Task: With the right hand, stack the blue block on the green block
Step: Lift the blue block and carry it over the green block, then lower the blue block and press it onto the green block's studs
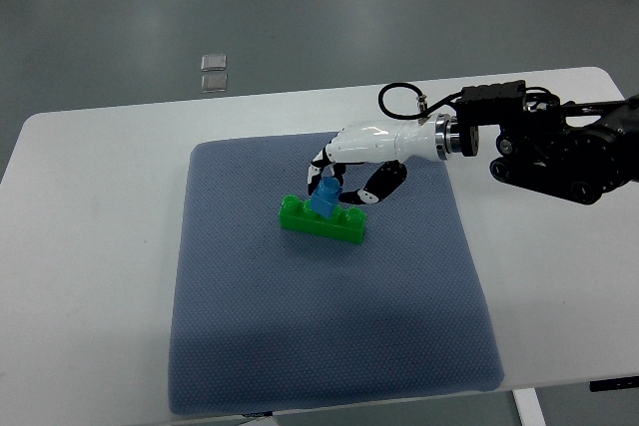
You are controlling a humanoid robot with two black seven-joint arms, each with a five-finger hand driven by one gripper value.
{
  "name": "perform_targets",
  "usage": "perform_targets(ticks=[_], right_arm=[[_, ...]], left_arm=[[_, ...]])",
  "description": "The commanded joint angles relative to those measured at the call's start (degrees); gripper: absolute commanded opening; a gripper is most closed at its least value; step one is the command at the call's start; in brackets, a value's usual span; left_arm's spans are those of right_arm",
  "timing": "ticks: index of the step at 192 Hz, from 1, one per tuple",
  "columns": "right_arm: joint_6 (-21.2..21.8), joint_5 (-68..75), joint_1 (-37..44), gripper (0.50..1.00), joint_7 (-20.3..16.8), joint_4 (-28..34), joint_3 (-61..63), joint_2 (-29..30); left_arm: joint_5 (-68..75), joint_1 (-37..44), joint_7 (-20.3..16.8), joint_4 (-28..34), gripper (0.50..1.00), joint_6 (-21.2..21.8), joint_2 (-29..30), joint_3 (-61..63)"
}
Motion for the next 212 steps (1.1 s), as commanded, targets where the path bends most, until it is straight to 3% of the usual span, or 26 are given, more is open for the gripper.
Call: perform_targets(ticks=[1,212], right_arm=[[0.16,-1.09,-0.11,0.500,-0.15,-1.10,-0.09,1.05],[2.01,-6.28,-1.43,0.500,-0.86,-4.36,0.00,2.46]], left_arm=[[0.00,-0.01,0.00,0.00,1.000,0.02,0.00,0.00],[0.00,-0.01,0.00,0.00,1.000,-0.06,0.00,0.00]])
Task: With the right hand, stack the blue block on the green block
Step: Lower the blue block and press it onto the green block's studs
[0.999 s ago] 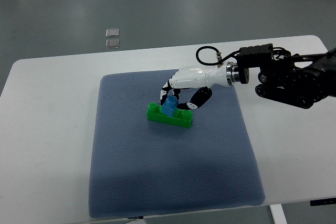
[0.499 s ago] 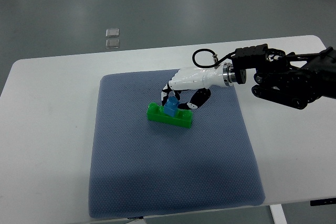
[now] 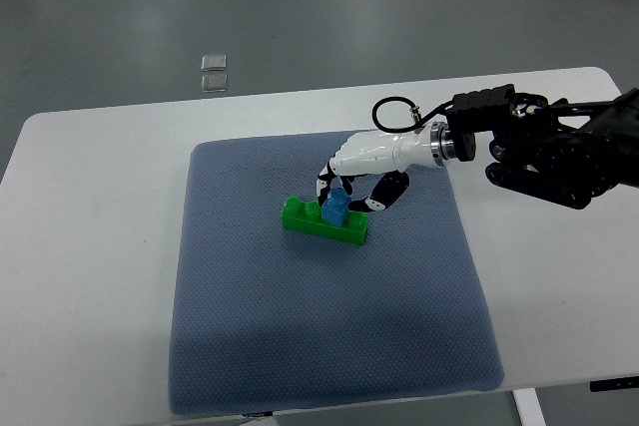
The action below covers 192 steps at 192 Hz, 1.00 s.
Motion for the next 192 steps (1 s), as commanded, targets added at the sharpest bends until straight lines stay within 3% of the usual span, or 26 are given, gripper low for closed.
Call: perform_targets(ticks=[1,127,179,192], right_arm=[[0.04,-0.30,-0.32,0.500,-0.21,-0.27,0.09,0.40],[0.83,-1.00,-1.46,0.500,-0.39,-0.97,0.61,1.46],[1.01,-0.65,-0.85,0.615,-0.39,-0.89,2.72,0.49],[1.01,-0.65,-0.76,0.684,-0.39,-0.89,2.81,0.49]], left_arm=[[0.00,0.00,0.00,0.00,1.000,-0.07,0.00,0.00],[0.00,0.00,0.00,0.00,1.000,0.02,0.00,0.00],[0.00,0.00,0.00,0.00,1.000,0.02,0.00,0.00],[0.00,0.00,0.00,0.00,1.000,0.02,0.00,0.00]])
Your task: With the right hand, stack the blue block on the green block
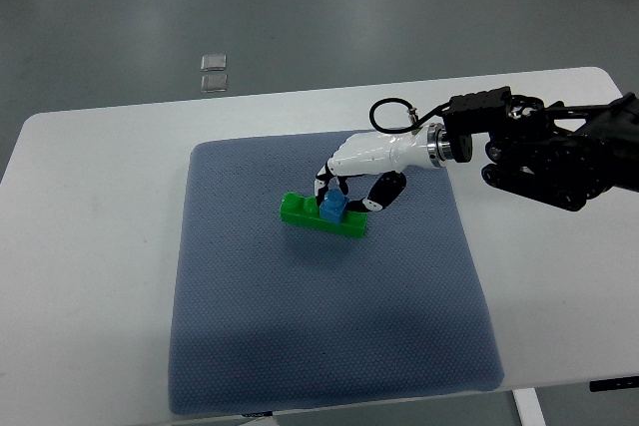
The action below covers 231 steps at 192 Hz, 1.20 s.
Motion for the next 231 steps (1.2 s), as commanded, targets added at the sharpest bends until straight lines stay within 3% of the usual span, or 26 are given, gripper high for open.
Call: perform_targets(ticks=[1,124,155,176,192,219,231], right_arm=[[0.05,0.00,0.10,0.684,0.00,0.02,0.40,-0.08],[0.31,0.62,1.15,0.760,-1.58,0.10,4.61,-2.36],[4.09,1.50,1.51,0.774,-2.46,0.10,10.50,-3.33],[8.40,8.88,0.19,0.780,-5.97,0.02,17.27,-3.94],[9.63,17.58,-2.71,0.782,-10.98,-0.60,22.10,-3.94],[7.43,28.22,-8.34,0.791,-19.24,-4.55,30.81,-2.80],[3.92,31.91,-11.50,0.852,-21.88,-6.93,35.11,-2.36]], left_arm=[[0.00,0.00,0.00,0.01,1.000,0.02,0.00,0.00],[0.00,0.00,0.00,0.01,1.000,-0.06,0.00,0.00],[0.00,0.00,0.00,0.01,1.000,0.02,0.00,0.00],[0.00,0.00,0.00,0.01,1.000,0.02,0.00,0.00],[0.00,0.00,0.00,0.01,1.000,-0.06,0.00,0.00],[0.00,0.00,0.00,0.01,1.000,0.02,0.00,0.00],[0.00,0.00,0.00,0.01,1.000,-0.06,0.00,0.00]])
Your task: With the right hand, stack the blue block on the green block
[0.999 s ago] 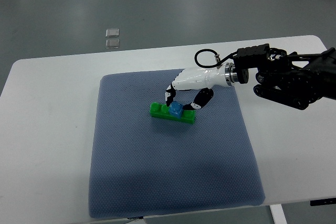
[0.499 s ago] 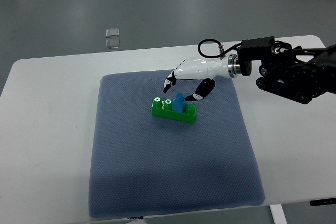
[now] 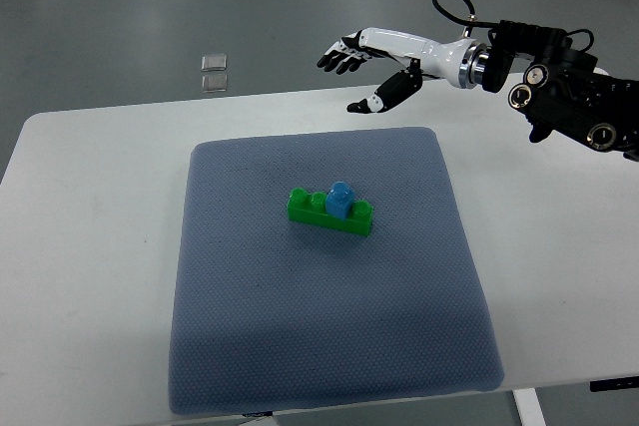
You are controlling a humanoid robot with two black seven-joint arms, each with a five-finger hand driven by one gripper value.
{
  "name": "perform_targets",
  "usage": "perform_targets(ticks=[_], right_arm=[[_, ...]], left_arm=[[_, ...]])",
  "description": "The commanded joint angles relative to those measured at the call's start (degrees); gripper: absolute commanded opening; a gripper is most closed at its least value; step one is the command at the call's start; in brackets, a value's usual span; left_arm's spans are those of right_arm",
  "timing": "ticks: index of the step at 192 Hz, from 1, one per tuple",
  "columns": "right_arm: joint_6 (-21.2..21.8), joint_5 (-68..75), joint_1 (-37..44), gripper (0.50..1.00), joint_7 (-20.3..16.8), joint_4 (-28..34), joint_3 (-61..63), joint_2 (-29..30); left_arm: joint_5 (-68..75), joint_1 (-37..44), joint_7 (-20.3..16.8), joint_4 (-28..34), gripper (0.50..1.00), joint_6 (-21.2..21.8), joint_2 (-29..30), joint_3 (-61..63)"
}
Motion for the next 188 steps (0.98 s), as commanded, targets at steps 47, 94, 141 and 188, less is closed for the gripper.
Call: perform_targets(ticks=[47,94,141,188], right_arm=[[-12.76,16.79,-11.45,0.915,-8.40,-9.83,15.75,6.34],[-17.24,26.89,-17.69,0.915,-8.84,-11.68,25.06,9.50],[-21.20,26.98,-21.21,0.915,-8.31,-10.98,32.27,10.55],[-21.02,26.98,-22.35,0.915,-8.31,-8.87,35.88,10.91]], left_arm=[[0.00,0.01,0.00,0.00,1.000,0.02,0.00,0.00],[0.00,0.01,0.00,0.00,1.000,0.02,0.00,0.00],[0.00,0.01,0.00,0.00,1.000,-0.06,0.00,0.00],[0.00,0.01,0.00,0.00,1.000,0.02,0.00,0.00]])
